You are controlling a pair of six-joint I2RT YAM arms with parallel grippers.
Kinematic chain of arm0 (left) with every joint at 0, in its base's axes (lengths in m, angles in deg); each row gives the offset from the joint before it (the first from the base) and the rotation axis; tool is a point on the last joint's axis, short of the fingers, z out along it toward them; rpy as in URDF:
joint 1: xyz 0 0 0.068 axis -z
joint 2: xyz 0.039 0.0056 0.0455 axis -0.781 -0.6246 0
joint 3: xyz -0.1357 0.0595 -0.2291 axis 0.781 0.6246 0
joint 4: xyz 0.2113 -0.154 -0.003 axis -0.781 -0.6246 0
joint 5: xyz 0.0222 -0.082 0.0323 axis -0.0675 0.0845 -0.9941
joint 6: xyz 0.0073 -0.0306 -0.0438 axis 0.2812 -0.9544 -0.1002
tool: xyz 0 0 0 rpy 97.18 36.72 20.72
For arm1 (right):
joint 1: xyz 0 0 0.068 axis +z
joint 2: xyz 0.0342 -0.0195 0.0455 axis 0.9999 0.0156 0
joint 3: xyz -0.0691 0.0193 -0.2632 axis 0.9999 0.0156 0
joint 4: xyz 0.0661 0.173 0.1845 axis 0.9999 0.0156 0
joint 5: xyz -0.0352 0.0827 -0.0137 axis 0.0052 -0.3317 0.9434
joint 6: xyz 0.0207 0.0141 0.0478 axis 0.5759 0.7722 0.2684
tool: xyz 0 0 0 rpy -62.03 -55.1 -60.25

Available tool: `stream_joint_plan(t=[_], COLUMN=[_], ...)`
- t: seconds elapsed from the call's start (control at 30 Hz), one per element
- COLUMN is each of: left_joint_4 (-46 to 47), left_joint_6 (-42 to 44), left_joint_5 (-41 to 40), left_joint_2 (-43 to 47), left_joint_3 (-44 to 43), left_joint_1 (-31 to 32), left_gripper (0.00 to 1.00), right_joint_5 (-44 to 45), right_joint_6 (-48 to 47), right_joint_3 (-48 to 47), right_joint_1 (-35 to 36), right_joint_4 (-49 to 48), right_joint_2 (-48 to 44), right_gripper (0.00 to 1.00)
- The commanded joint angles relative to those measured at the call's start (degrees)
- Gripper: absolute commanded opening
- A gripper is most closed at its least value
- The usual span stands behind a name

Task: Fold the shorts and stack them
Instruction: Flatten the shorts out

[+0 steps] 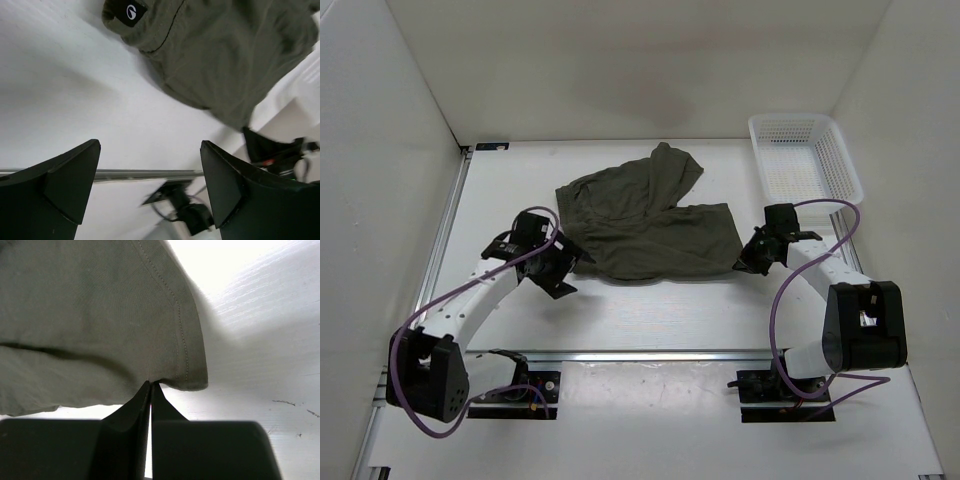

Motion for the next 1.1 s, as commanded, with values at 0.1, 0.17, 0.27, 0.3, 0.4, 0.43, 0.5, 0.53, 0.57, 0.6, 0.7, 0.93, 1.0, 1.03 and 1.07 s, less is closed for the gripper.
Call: stream_joint_plan(t=[0.1, 0.17, 0.27, 0.3, 0.4, 0.43, 0.5, 0.53, 0.57, 0.6, 0.7, 0.93, 1.0, 1.03, 1.07], left_joint_4=[6.3, 6.3, 6.3, 6.3, 6.3, 6.3, 6.3, 6.3, 6.3, 6.3, 6.3, 6.3, 6.3, 6.3, 6.3], left_joint_6=[-17.3, -18.9, -20.7, -21.8, -23.2, -23.8, -23.8, -23.8, -24.4, -24.4, -24.4, -25.6, -25.6, -25.6, -26.2], left_joint_5=[-2.9, -3.6, -5.8, -7.0, -9.4, -10.1, -10.9, -11.6, -12.2, -12.8, -14.5, -16.3, -16.8, -17.5, -18.1], left_joint_2=[1.1, -1.0, -3.5, -4.6, -6.2, -6.2, -7.9, -7.9, -8.7, -9.5, -11.0, -15.2, -15.9, -15.9, -15.9], left_joint_3=[1.3, 1.3, 1.3, 1.3, 1.3, 1.3, 0.8, 0.8, 0.8, 0.8, 0.3, -2.2, -2.7, -2.7, -2.7], left_joint_1=[0.6, 0.6, 1.3, 2.1, 3.5, 3.5, 3.5, 4.1, 4.1, 4.1, 4.1, 4.1, 4.1, 4.1, 4.1], left_gripper=[0.92, 0.91, 0.89, 0.88, 0.83, 0.81, 0.8, 0.78, 0.78, 0.77, 0.77, 0.76, 0.76, 0.76, 0.76], right_joint_5=[-0.6, -1.1, -1.1, -1.1, -1.1, -1.1, -1.1, -1.1, -1.1, -1.1, -1.1, -1.1, -1.1, -1.1, -1.1], right_joint_6=[-1.1, -1.1, -1.1, -1.1, -1.1, -1.1, -1.1, -1.1, -1.1, -1.1, -1.6, -1.6, -1.6, -1.6, -1.6], right_joint_3=[-1.9, -1.9, -1.9, -1.9, -1.9, -1.9, -1.9, -1.9, -1.9, -1.9, -1.9, -1.9, -1.4, -1.4, -1.4], right_joint_1=[0.6, 0.6, 0.6, 0.6, 0.6, 0.6, 0.6, 0.6, 0.6, 0.6, 0.6, 0.6, 0.6, 0.6, 0.6], right_joint_4=[0.6, 0.6, 0.6, 0.6, 1.1, 1.1, 1.1, 1.6, 1.6, 1.6, 1.6, 1.6, 1.6, 1.6, 2.2], right_joint_2=[-0.9, -0.9, -0.9, -0.9, -0.9, -0.9, -1.5, -1.5, -1.5, -1.5, -1.5, -1.5, -1.5, -1.5, -1.5], right_gripper=[0.0, 0.0, 0.0, 0.0, 0.0, 0.0, 0.0, 0.0, 0.0, 0.0, 0.0, 0.0, 0.0, 0.0, 0.0])
